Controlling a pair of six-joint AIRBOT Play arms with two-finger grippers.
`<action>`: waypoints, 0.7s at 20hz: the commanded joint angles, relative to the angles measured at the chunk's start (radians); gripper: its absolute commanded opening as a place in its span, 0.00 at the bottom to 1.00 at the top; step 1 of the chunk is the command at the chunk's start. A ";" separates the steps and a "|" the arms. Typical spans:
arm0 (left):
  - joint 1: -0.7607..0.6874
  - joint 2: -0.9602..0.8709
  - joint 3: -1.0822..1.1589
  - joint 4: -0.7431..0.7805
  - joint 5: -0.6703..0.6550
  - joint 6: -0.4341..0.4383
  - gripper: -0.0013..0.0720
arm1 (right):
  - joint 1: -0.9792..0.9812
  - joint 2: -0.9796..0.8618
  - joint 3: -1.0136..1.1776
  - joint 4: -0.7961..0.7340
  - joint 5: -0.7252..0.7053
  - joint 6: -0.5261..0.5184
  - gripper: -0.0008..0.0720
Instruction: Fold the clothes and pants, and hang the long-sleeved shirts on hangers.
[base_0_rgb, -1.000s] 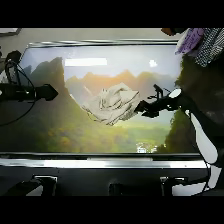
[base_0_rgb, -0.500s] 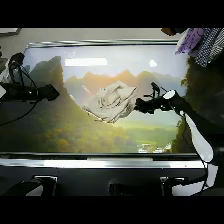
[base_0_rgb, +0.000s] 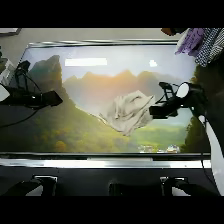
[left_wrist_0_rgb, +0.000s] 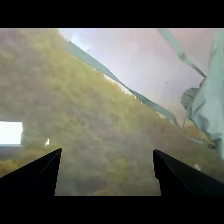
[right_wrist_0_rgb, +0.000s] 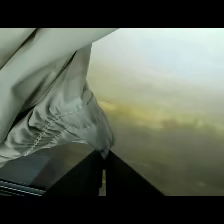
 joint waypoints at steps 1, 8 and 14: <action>-0.014 -0.001 -0.091 -0.175 0.058 0.015 0.92 | 0.000 0.135 0.000 -0.229 0.108 0.062 0.05; -0.274 -0.186 -0.153 -0.631 0.357 0.140 0.92 | 0.001 0.142 -0.003 -0.209 0.073 0.154 0.05; -0.476 -0.469 0.065 -0.743 0.451 0.154 0.91 | 0.001 0.142 -0.003 -0.206 0.007 0.171 0.06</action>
